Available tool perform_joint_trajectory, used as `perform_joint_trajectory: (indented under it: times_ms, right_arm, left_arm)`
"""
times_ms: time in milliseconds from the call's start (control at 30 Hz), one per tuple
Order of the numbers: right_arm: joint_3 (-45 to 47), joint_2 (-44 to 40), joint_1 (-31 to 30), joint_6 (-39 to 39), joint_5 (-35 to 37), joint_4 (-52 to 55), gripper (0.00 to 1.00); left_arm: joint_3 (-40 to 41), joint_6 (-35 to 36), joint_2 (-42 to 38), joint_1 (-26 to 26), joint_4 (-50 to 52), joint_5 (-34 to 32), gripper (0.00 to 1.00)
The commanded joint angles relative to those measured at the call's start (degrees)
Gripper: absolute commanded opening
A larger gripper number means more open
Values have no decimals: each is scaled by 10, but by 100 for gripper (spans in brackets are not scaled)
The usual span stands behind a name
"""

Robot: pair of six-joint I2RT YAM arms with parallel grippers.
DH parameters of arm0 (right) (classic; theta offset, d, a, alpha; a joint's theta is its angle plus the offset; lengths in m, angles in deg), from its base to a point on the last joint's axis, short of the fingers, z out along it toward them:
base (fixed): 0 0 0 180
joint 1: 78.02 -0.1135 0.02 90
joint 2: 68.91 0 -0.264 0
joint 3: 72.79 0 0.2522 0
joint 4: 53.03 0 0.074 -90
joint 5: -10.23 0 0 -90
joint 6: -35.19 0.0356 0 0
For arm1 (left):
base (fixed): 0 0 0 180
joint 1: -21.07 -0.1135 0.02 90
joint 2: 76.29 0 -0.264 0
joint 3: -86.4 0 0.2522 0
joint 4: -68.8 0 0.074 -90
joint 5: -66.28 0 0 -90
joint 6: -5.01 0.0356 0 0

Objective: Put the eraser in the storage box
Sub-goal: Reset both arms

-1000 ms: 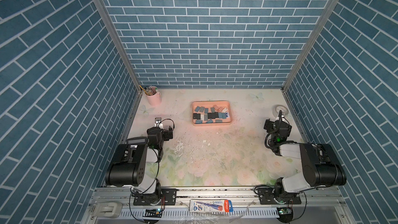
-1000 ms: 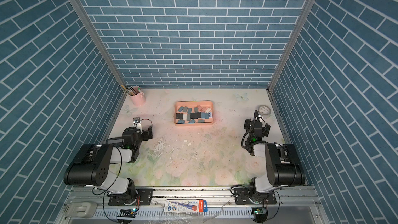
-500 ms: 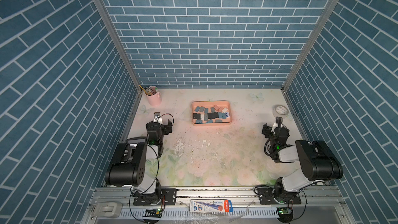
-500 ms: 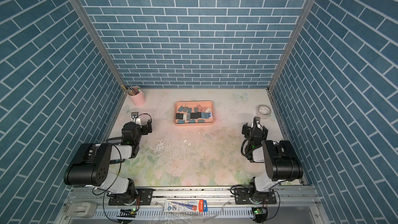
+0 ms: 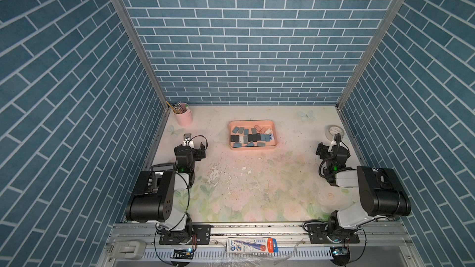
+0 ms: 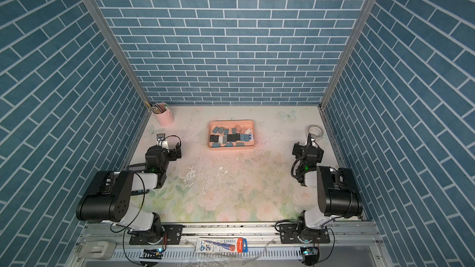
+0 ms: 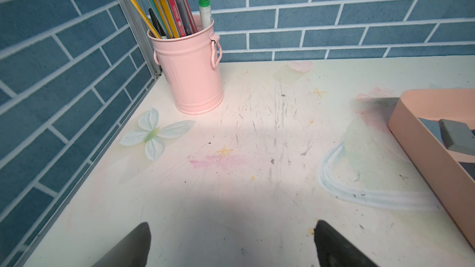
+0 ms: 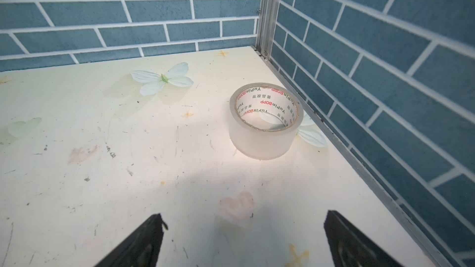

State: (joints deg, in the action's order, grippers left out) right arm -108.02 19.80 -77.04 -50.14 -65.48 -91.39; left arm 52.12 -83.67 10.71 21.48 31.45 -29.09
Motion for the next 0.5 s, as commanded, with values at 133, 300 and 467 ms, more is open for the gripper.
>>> perform_joint_trajectory:
  times_ms: [133,300,467]
  right_arm:
    - [0,-5,-5,1,-10,5,99]
    - [-1,-5,-5,1,-12,6,99]
    - [-5,-2,-4,0,-13,12,99]
  left_arm:
    - [-4,2,-1,2,1,-7,100]
    - [-4,2,-2,2,2,-7,100]
    - [-4,2,-1,2,1,-7,100]
